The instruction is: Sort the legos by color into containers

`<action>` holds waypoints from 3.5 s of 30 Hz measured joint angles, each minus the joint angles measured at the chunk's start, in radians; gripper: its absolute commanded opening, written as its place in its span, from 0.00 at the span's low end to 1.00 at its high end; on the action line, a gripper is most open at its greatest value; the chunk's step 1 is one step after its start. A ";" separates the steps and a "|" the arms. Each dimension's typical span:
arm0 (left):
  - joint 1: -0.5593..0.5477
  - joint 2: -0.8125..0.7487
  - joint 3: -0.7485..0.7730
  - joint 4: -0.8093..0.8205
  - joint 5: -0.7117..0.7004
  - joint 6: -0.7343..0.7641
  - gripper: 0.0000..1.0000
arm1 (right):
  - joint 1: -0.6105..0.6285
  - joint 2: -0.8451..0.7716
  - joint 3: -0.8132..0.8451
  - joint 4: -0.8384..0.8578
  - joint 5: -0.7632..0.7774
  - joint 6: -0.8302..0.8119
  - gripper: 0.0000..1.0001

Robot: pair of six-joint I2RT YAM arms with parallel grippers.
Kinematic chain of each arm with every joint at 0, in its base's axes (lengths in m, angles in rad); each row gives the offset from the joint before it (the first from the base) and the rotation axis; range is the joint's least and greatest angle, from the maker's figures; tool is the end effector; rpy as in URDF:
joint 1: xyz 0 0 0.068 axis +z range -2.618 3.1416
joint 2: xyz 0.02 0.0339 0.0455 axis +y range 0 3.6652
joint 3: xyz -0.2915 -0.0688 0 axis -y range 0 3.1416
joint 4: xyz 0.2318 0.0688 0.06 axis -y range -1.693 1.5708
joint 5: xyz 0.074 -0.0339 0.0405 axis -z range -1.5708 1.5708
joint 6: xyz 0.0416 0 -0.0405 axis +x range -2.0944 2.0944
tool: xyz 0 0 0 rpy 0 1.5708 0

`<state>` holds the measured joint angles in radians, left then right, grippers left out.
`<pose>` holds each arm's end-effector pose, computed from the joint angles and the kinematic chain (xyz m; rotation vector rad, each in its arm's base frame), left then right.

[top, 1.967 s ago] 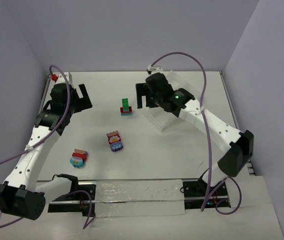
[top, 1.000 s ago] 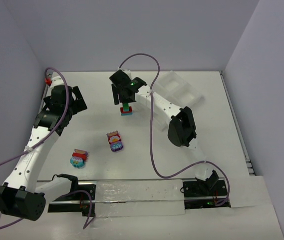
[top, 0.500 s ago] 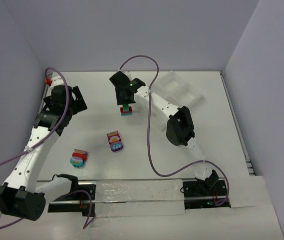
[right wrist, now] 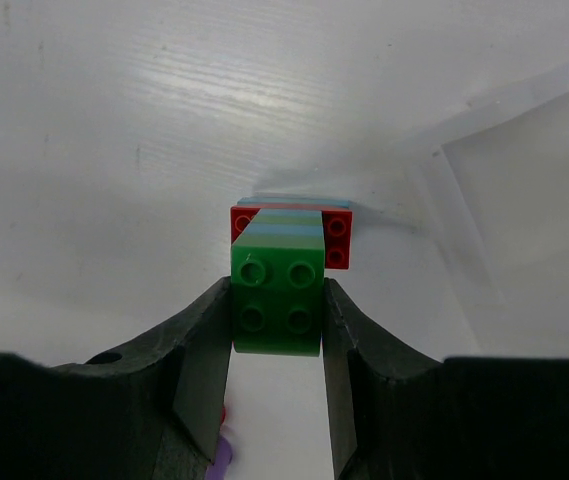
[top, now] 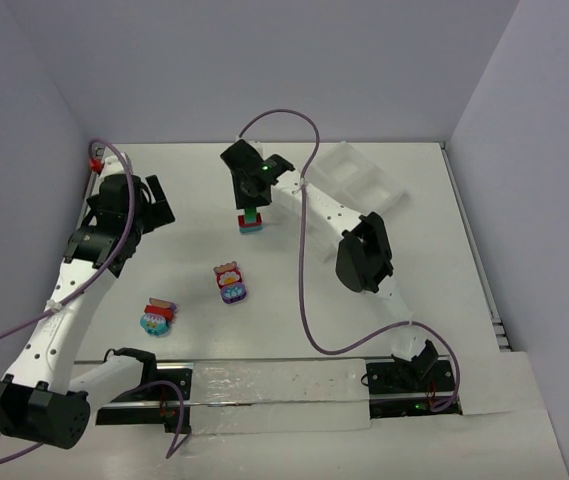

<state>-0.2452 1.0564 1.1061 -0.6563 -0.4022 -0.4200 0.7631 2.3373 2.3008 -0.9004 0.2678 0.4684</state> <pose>0.1954 -0.0321 0.3747 -0.4087 2.0837 0.0461 0.3860 0.3539 0.2830 -0.2545 2.4578 0.1962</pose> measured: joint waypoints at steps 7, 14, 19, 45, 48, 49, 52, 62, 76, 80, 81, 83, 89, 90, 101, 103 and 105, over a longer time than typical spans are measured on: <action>-0.010 -0.025 -0.008 0.024 0.263 0.069 0.98 | -0.020 -0.220 -0.140 0.046 -0.216 -0.042 0.00; -0.066 -0.090 -0.043 0.085 0.530 0.141 0.99 | -0.137 -0.489 -0.388 0.148 -0.533 -0.050 0.00; -0.079 -0.085 -0.047 0.103 0.702 0.204 0.99 | -0.193 -0.522 -0.500 0.221 -0.721 -0.046 0.00; -0.240 0.027 -0.047 0.195 0.692 0.293 0.78 | -0.197 -0.514 -0.617 0.383 -1.106 0.039 0.00; -0.240 0.014 -0.053 0.221 0.678 0.292 0.76 | -0.197 -0.514 -0.620 0.395 -1.121 0.048 0.00; -0.240 0.011 -0.054 0.228 0.674 0.293 0.75 | -0.197 -0.514 -0.621 0.402 -1.125 0.053 0.00; -0.240 0.010 -0.054 0.245 0.669 0.294 0.74 | -0.197 -0.514 -0.623 0.420 -1.140 0.065 0.00; -0.246 0.032 -0.054 0.257 0.668 0.294 0.70 | -0.196 -0.514 -0.626 0.457 -1.168 0.102 0.00; -0.256 0.040 -0.054 0.270 0.641 0.292 0.57 | -0.192 -0.514 -0.626 0.467 -1.169 0.115 0.00; -0.260 0.040 -0.054 0.273 0.640 0.290 0.51 | -0.188 -0.514 -0.626 0.468 -1.163 0.115 0.00; -0.261 0.040 -0.054 0.273 0.641 0.288 0.49 | -0.187 -0.514 -0.626 0.468 -1.161 0.115 0.00; -0.264 0.040 -0.054 0.273 0.643 0.287 0.42 | -0.186 -0.514 -0.626 0.468 -1.158 0.115 0.00; -0.266 0.040 -0.054 0.271 0.647 0.293 0.00 | -0.185 -0.514 -0.626 0.474 -1.148 0.117 0.00; -0.266 0.040 -0.054 0.270 0.647 0.293 0.00 | -0.185 -0.514 -0.626 0.475 -1.146 0.118 0.00; -0.264 0.005 -0.114 0.292 0.592 0.272 0.00 | -0.202 -0.520 -0.640 0.484 -1.145 0.128 0.00; -0.264 0.004 -0.117 0.294 0.579 0.268 0.00 | -0.220 -0.528 -0.661 0.489 -1.143 0.140 0.00; -0.264 0.004 -0.117 0.294 0.564 0.264 0.00 | -0.249 -0.538 -0.683 0.489 -1.134 0.149 0.00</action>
<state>-0.5087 1.0603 0.9894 -0.3618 0.1613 -0.1556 0.5141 1.7994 1.6181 -0.4113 -0.8661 0.6176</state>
